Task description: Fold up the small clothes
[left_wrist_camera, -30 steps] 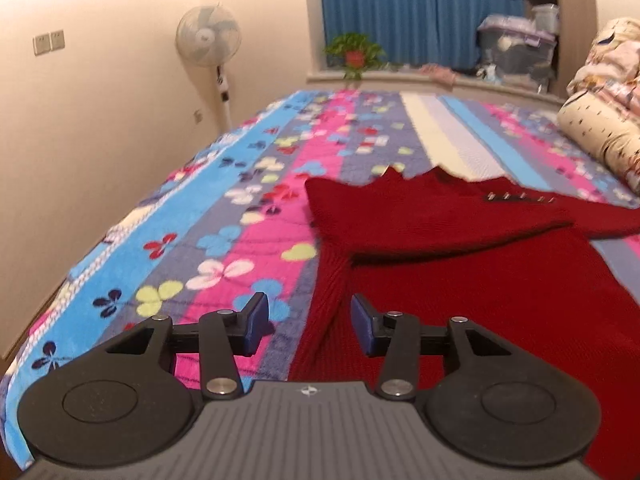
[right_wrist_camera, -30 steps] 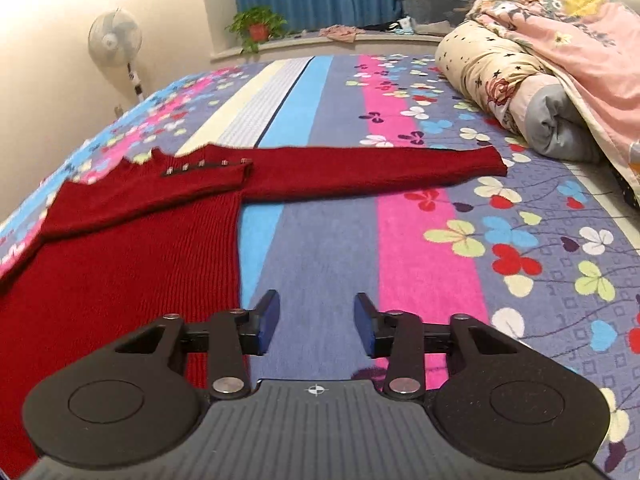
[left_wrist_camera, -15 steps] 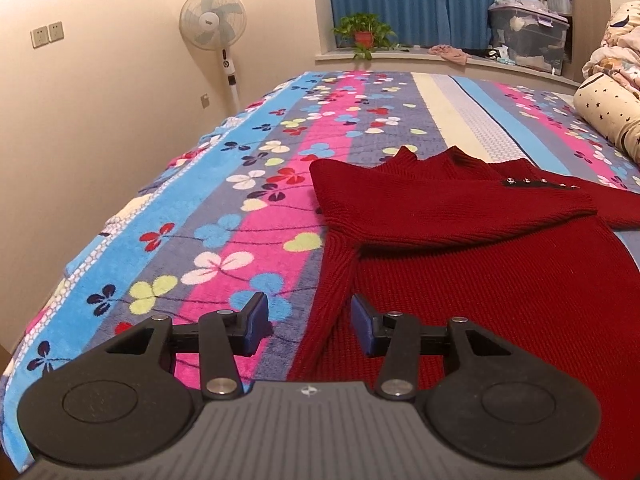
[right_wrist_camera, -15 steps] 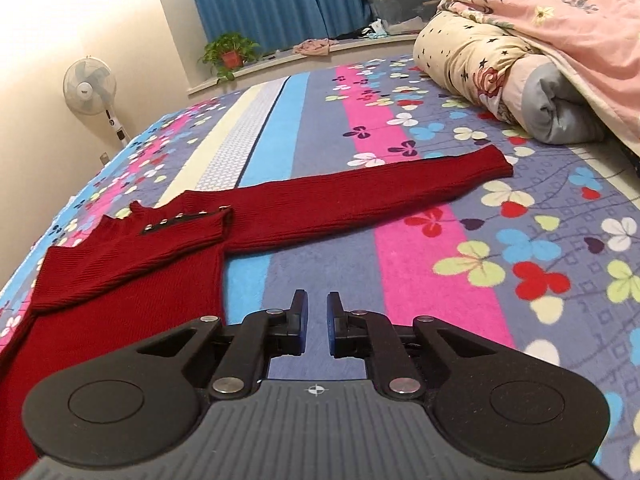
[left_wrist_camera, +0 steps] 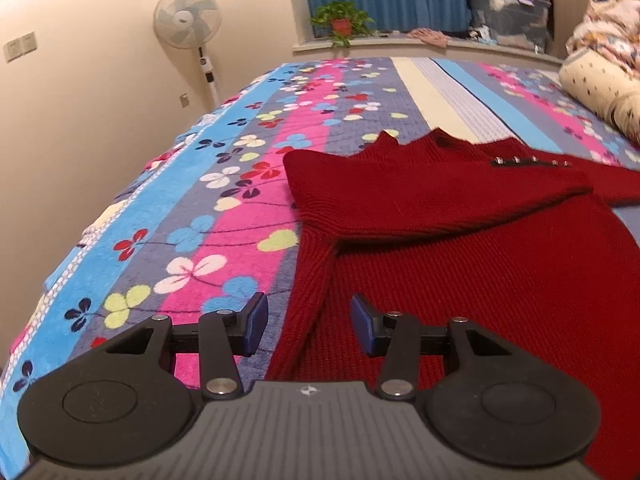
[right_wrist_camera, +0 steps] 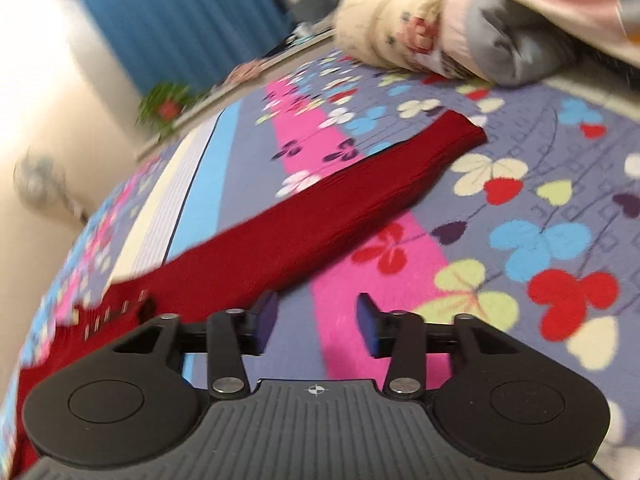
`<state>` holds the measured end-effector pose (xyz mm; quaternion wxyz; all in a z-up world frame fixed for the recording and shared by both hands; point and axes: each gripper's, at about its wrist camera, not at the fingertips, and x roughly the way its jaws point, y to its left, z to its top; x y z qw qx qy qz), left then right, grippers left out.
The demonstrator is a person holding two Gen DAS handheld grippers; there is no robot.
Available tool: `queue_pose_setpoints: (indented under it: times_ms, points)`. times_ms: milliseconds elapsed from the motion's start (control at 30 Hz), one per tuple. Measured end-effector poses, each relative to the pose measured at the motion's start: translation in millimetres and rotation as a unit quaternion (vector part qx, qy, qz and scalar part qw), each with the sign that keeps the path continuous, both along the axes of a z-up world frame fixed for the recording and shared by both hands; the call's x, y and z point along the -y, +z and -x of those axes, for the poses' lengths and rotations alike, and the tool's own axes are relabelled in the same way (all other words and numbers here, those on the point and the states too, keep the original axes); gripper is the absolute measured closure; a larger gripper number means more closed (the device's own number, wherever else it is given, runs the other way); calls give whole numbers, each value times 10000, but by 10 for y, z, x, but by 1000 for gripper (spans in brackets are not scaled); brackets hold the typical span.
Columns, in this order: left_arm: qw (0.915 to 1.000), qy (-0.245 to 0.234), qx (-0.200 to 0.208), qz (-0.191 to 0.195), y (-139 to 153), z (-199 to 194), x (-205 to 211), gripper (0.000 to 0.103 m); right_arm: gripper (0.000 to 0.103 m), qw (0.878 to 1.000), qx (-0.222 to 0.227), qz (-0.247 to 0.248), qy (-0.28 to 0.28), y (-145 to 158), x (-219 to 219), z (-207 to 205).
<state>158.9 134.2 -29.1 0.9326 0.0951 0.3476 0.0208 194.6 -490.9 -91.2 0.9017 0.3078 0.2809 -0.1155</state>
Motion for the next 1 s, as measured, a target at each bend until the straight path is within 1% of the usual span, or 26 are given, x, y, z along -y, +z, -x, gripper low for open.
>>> queue_pose_setpoints:
  times_ms: [100,167,267,433,500,533,567,600,633,667,767,800,900,1000]
  points:
    - [9998,-92,17,-165,-42,-48,60,52,47,9997,1,-171,-190,-166,123,-175]
    - [9997,-119,10,-210,-64,-80,95,52,47,9993,-21,-227,-280,-274,199,-276]
    - [9994,-207,-6,-293,-99,-112,153,51,47,9983,186,-360,-428,-360,314,-382]
    - [9989,-245,-15,-392,-136,-137,167,51,47,9933,544,-743,-702,-484,497,-515]
    - [9991,-206,-43,-373,-148,-163,144,51,51,9929,565,-711,-773,-501,519,-568]
    - [9991,-191,-47,-363,-149,-166,133,51,58,9929,549,-671,-811,-496,523,-590]
    - [9992,-182,-48,-356,-150,-175,122,51,76,9928,528,-627,-874,-492,529,-609]
    - [9992,-173,-44,-353,-147,-178,114,51,85,9925,497,-625,-930,-492,546,-624]
    - [9993,-169,-37,-344,-142,-179,107,51,88,9921,501,-614,-970,-482,547,-631]
    - [9993,-158,-26,-326,-134,-177,101,51,89,9929,486,-472,-983,-452,522,-654]
    - [9997,-109,32,-223,-88,-171,66,51,90,9945,435,406,-865,-210,289,-779]
    - [9998,-96,50,-184,-73,-169,55,51,90,9936,485,599,-831,-114,194,-806]
    - [9999,-86,96,-62,-24,-144,42,51,90,9892,816,1096,-523,233,-210,-878]
    - [9998,-68,186,71,37,-132,35,51,91,9798,1184,1609,-26,566,-803,-935]
